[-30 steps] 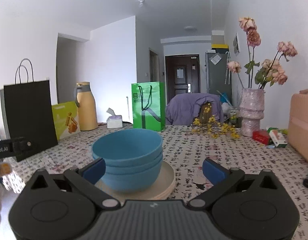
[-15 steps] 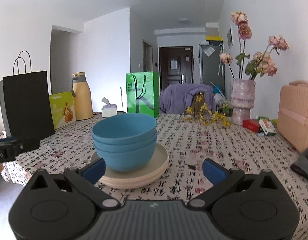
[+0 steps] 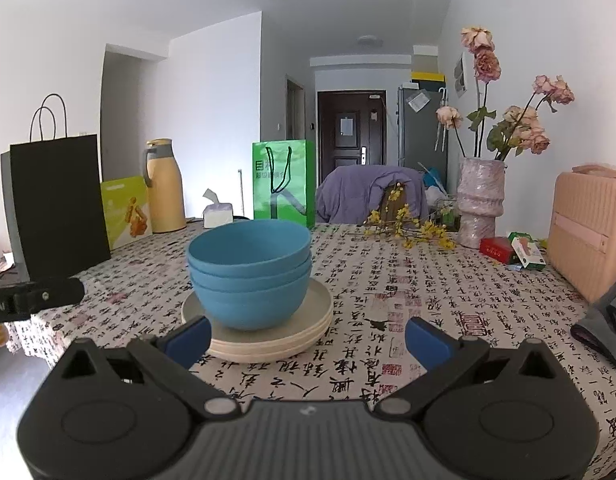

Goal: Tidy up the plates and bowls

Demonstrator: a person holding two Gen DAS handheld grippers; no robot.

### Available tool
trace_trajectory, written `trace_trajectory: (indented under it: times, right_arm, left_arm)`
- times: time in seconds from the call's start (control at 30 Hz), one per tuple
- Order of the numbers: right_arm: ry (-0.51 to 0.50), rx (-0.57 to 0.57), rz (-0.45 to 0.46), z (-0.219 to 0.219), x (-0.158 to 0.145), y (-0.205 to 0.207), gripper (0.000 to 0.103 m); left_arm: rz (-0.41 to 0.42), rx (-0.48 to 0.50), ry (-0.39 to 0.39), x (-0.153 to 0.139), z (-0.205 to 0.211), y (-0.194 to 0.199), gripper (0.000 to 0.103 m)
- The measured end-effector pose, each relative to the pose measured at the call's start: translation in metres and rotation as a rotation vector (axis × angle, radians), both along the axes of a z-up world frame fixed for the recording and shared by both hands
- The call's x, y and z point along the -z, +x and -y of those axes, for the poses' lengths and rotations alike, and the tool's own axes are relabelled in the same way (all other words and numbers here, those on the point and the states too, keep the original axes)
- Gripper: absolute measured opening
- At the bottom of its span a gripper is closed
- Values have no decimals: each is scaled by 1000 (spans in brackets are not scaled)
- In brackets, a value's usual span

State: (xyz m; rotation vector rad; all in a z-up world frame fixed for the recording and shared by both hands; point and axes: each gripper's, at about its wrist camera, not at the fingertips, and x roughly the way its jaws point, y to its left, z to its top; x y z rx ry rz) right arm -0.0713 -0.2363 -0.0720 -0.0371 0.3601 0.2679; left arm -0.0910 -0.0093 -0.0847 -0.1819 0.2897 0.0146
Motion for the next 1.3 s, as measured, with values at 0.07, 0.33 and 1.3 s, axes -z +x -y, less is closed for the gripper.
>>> trace_trajectory:
  times: [0.07, 0.33, 1.3]
  right_arm:
    - [-3, -2, -1, -1, 0, 0, 103]
    - [-7, -4, -5, -2, 4, -2, 103]
    - [-8, 4, -16, 0, 10, -2, 103]
  left_arm:
    - [0, 0, 2, 1, 1, 0, 103]
    - [-1, 11, 21, 4, 6, -2, 103]
    - [-9, 26, 11, 8, 4, -4, 103]
